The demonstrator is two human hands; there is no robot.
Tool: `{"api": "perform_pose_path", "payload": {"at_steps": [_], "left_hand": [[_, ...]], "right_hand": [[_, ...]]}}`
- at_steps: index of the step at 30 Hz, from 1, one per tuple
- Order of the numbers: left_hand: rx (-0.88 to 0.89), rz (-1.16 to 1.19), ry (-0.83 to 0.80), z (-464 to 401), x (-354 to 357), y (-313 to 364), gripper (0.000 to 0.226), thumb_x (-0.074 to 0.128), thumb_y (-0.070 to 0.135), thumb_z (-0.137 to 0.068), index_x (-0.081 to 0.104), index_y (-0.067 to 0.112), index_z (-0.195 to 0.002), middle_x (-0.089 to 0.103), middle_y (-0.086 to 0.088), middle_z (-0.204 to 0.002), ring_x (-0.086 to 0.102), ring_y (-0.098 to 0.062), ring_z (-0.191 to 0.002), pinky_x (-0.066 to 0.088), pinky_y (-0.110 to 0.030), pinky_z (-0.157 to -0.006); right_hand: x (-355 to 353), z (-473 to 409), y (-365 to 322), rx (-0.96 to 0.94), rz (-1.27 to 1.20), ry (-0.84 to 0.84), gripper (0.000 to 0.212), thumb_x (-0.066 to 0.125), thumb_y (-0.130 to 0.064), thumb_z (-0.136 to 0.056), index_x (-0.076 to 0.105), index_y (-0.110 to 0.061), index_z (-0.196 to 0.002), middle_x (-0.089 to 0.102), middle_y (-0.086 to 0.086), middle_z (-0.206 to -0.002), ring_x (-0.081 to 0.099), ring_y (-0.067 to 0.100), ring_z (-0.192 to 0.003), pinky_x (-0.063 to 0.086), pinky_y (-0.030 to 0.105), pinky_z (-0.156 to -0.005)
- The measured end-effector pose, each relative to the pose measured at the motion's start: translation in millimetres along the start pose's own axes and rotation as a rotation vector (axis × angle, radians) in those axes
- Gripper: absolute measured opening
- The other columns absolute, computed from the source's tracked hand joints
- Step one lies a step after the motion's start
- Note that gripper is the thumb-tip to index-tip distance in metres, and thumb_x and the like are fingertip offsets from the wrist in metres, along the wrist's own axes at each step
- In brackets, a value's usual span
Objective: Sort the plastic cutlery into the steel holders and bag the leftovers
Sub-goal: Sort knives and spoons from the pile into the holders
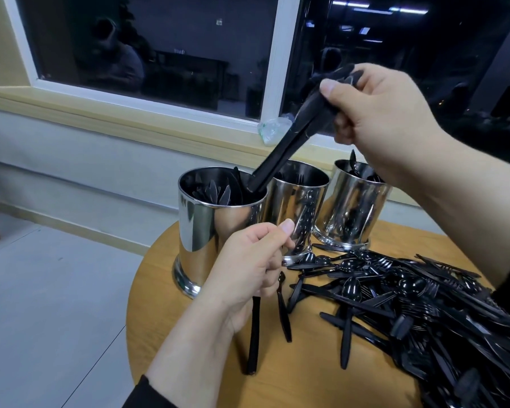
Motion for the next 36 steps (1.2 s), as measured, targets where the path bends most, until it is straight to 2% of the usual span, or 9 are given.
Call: {"api": "perform_pose_path", "payload": {"at_steps": [2, 7, 10, 13, 17, 22, 31, 34, 36], "left_hand": [[0.007, 0.006, 0.004, 0.9, -3.7, 1.5, 0.030, 0.062, 0.038, -0.100, 0.061, 0.016, -0.079, 0.027, 0.002, -0.059, 0.017, -0.013, -0.048, 0.016, -0.023, -0.046], [0.001, 0.010, -0.006, 2.6, -9.5, 3.5, 0.028, 0.061, 0.036, -0.100, 0.060, 0.016, -0.081, 0.026, 0.002, -0.059, 0.015, -0.014, -0.049, 0.015, -0.023, -0.046], [0.001, 0.005, -0.003, 2.7, -11.8, 3.7, 0.029, 0.059, 0.035, -0.102, 0.059, 0.014, -0.082, 0.026, 0.002, -0.059, 0.016, -0.013, -0.049, 0.015, -0.024, -0.046], [0.010, 0.010, -0.004, 2.7, -14.5, 3.9, 0.029, 0.057, 0.035, -0.103, 0.059, 0.013, -0.085, 0.025, 0.001, -0.059, 0.018, -0.013, -0.047, 0.017, -0.023, -0.044], [0.024, 0.037, 0.006, 1.9, -16.7, 4.7, 0.030, 0.055, 0.035, -0.105, 0.059, 0.014, -0.085, 0.025, 0.003, -0.059, 0.019, -0.011, -0.046, 0.019, -0.021, -0.041], [0.084, 0.089, 0.046, 2.4, -10.2, 9.3, 0.029, 0.050, 0.035, -0.108, 0.060, 0.016, -0.089, 0.028, 0.005, -0.058, 0.020, -0.011, -0.046, 0.020, -0.021, -0.043], [0.175, 0.156, 0.134, 7.8, 12.6, 14.2, 0.029, 0.042, 0.033, -0.111, 0.057, 0.013, -0.096, 0.031, 0.004, -0.061, 0.024, -0.011, -0.049, 0.022, -0.024, -0.043], [0.198, 0.155, 0.109, 12.1, 19.3, 17.3, 0.031, 0.042, 0.033, -0.111, 0.061, 0.010, -0.104, 0.035, 0.000, -0.063, 0.034, -0.014, -0.050, 0.034, -0.026, -0.046], [0.239, 0.095, 0.110, 13.0, 19.0, 23.1, 0.032, 0.042, 0.034, -0.110, 0.065, 0.013, -0.117, 0.056, -0.005, -0.071, 0.059, -0.020, -0.064, 0.053, -0.033, -0.064]], "right_hand": [[11.9, -6.3, -0.3, -0.013, -0.001, 0.013, 0.015, 0.060, -0.021, -0.099, 0.066, -0.014, -0.088, 0.061, 0.039, -0.092, 0.041, 0.016, -0.059, 0.035, 0.031, -0.054], [52.2, -18.1, 21.8, 0.024, 0.206, -0.052, 0.035, 0.065, -0.029, -0.094, 0.062, 0.006, -0.091, 0.052, 0.005, -0.061, 0.042, 0.018, -0.057, 0.037, 0.036, -0.059], [72.9, -9.9, 41.2, 0.108, 0.331, -0.192, 0.034, 0.069, -0.045, -0.093, 0.072, -0.012, -0.101, 0.060, -0.003, -0.061, 0.049, 0.012, -0.053, 0.044, 0.033, -0.058], [71.7, 7.5, 49.5, 0.164, 0.357, -0.231, 0.037, 0.062, -0.055, -0.094, 0.070, -0.024, -0.113, 0.065, -0.003, -0.066, 0.051, 0.015, -0.055, 0.048, 0.034, -0.058], [51.0, 47.4, 54.1, 0.124, 0.481, -0.208, 0.043, 0.050, -0.050, -0.101, 0.071, -0.015, -0.090, 0.067, 0.011, -0.070, 0.049, 0.012, -0.050, 0.043, 0.024, -0.051], [38.1, 132.5, 75.7, 0.245, 0.408, -0.284, 0.040, 0.051, -0.050, -0.099, 0.066, -0.025, -0.073, 0.051, -0.004, -0.053, 0.041, 0.008, -0.044, 0.034, 0.017, -0.044], [61.8, 214.4, 96.4, 0.383, 0.197, -0.368, 0.016, 0.072, -0.035, -0.092, 0.073, -0.020, -0.086, 0.051, -0.009, -0.064, 0.039, 0.005, -0.056, 0.033, 0.020, -0.055], [56.6, 211.2, 92.5, 0.381, 0.166, -0.331, 0.020, 0.070, -0.031, -0.093, 0.070, -0.017, -0.079, 0.049, -0.008, -0.063, 0.039, 0.007, -0.058, 0.033, 0.022, -0.056], [49.6, 205.4, 89.9, 0.388, 0.167, -0.310, 0.021, 0.071, -0.029, -0.093, 0.068, -0.016, -0.077, 0.048, -0.010, -0.059, 0.039, 0.006, -0.054, 0.032, 0.021, -0.053]]}}
Point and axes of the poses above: each hand's wrist, its own z-axis away from the middle knuckle, its own x-axis out of the palm, y = z × x, the point moved 7 cm from there along -z, towards the middle knuckle
